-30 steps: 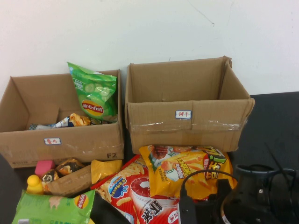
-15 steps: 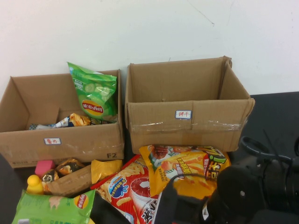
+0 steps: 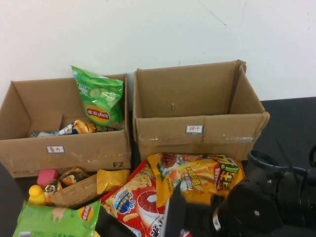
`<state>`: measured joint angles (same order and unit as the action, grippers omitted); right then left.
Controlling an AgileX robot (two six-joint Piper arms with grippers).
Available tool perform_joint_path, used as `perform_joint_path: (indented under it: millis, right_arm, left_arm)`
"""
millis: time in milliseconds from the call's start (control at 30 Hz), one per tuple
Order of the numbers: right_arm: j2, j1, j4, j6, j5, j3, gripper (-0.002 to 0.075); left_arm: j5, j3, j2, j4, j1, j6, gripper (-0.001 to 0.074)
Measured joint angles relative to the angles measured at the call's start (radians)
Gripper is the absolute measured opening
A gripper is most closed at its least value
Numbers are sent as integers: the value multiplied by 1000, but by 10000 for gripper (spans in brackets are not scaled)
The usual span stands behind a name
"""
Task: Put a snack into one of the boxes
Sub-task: Pick up the potato chip
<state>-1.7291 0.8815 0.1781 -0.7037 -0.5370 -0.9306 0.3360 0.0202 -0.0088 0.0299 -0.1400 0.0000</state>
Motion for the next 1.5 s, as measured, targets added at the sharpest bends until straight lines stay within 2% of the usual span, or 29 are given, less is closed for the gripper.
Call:
perform_joint_path:
  millis: [100,200,367,667,767,1333,1433,1500]
  right_arm:
    - [0,0,-79,268,157,-2,400]
    - [-4,0,-157,423,210,-33,460]
    - [-4,11,-307,511,235,-91,524]
    - [-109,10,-770,631,201,-183,536]
    - [-166,10,-863,694,190,-203,536]
    - [-280,29,-895,729,266,-226,532]
    - [-302,29,-895,729,262,-228,483]
    - [-307,29,-902,729,258,-233,399]
  left_arm:
    - [0,0,0,0,0,0,-2]
    - [0,0,0,0,0,0,-2]
    - [0,0,0,0,0,0,-2]
    - [0,0,0,0,0,0,-2]
    - [0,0,0,0,0,0,-2]
    - [0,0,0,0,0,0,-2]
    - [0,0,0,0,0,0,-2]
    - [0,0,0,0,0,0,-2]
